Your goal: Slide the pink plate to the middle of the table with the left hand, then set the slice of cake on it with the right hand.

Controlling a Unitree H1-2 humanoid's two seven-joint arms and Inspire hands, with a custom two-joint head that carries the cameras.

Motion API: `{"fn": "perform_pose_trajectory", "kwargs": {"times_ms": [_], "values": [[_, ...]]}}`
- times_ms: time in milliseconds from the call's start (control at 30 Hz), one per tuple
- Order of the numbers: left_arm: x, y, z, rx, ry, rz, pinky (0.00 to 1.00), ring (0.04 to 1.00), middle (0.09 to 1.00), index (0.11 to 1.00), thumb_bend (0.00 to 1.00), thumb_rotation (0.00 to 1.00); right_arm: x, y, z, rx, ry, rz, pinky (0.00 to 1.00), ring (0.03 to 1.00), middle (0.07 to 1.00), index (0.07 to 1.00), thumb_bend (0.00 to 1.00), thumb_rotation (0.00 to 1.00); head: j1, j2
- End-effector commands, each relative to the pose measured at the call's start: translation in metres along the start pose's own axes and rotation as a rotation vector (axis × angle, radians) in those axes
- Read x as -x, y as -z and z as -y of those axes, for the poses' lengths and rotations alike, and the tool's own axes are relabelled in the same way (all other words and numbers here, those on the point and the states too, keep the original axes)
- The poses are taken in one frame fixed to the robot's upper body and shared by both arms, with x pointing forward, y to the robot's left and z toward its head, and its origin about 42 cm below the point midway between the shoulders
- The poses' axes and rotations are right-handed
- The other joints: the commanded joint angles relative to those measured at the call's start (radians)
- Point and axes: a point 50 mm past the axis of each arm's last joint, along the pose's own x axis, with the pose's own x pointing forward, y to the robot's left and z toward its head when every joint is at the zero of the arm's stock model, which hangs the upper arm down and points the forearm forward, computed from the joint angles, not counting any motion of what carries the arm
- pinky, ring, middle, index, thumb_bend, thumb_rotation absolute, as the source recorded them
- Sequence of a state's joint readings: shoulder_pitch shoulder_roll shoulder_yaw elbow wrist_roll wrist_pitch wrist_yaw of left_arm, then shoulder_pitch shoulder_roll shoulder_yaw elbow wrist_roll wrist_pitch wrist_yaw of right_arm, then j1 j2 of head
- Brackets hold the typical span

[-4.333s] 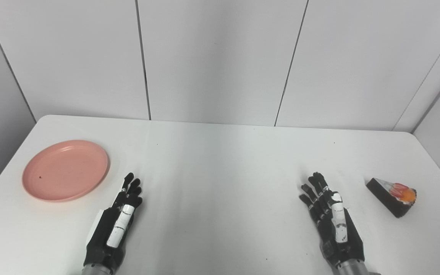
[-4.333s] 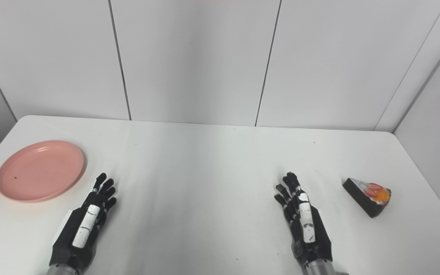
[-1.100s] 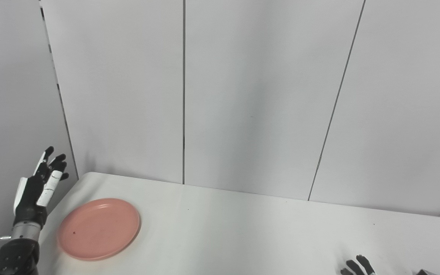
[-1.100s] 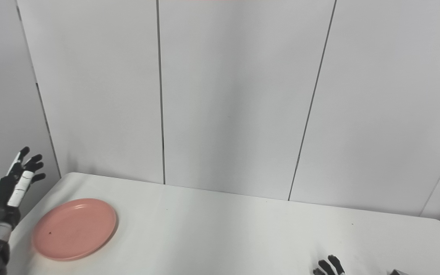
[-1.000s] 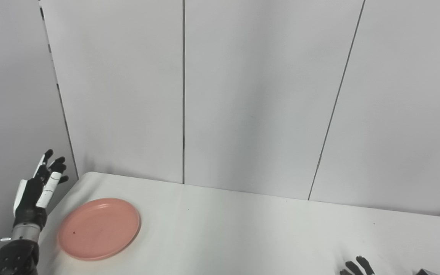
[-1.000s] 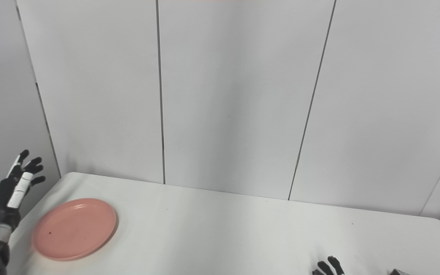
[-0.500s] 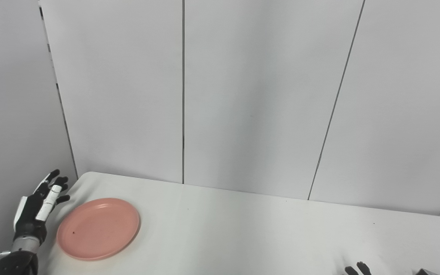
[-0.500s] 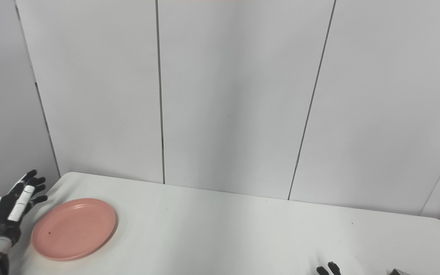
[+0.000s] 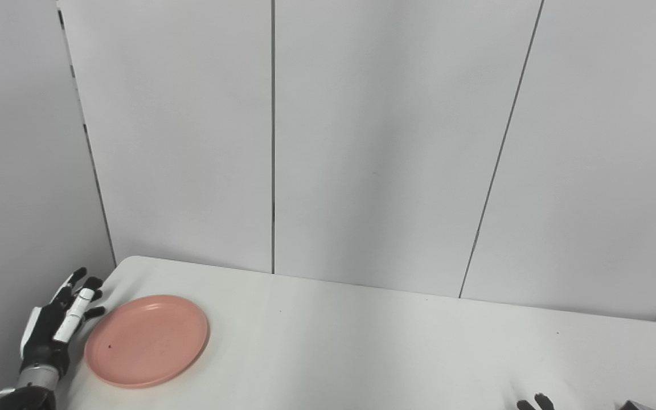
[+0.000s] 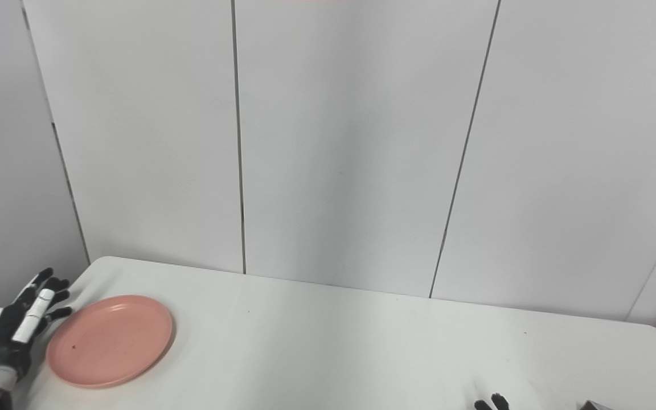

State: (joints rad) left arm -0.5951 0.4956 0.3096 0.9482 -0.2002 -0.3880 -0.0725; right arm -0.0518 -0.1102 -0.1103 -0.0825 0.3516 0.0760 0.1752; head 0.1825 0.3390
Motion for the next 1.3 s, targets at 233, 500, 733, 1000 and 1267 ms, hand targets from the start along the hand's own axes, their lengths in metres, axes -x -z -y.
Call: {"fn": "perform_pose_trajectory", "kwargs": {"times_ms": [233, 500, 733, 1000, 1267], "values": [[0.002, 0.006, 0.021, 0.031, 0.027, -0.014, 0.79, 0.881, 0.871, 0.905, 0.86, 0.75, 0.003, -0.004, 0.005, 0.000, 0.005, -0.021, 0.90, 0.908, 0.945, 0.988, 0.69, 1.00, -0.001, 0.018], [0.016, 0.019, 0.033, 0.052, 0.054, -0.033, 0.75, 0.871, 0.859, 0.916, 0.87, 0.78, 0.004, -0.006, 0.005, 0.013, 0.013, -0.024, 0.89, 0.908, 0.948, 0.991, 0.69, 1.00, -0.007, 0.026], [0.019, 0.015, 0.050, 0.140, 0.087, -0.003, 0.73, 0.857, 0.844, 0.886, 0.89, 0.76, 0.002, -0.004, 0.003, -0.004, 0.011, -0.023, 0.91, 0.920, 0.956, 0.992, 0.69, 1.00, -0.029, 0.029], [0.024, 0.001, 0.082, 0.167, 0.141, 0.033, 0.73, 0.863, 0.858, 0.894, 0.88, 0.77, 0.000, 0.001, 0.007, 0.002, -0.007, -0.018, 0.92, 0.936, 0.972, 0.995, 0.71, 1.00, -0.055, 0.038], [0.033, -0.007, 0.121, 0.165, 0.218, 0.034, 0.74, 0.857, 0.858, 0.922, 0.77, 0.76, -0.003, 0.006, 0.008, -0.011, -0.005, -0.013, 0.86, 0.893, 0.949, 0.980, 0.75, 0.96, -0.071, 0.045]]}}
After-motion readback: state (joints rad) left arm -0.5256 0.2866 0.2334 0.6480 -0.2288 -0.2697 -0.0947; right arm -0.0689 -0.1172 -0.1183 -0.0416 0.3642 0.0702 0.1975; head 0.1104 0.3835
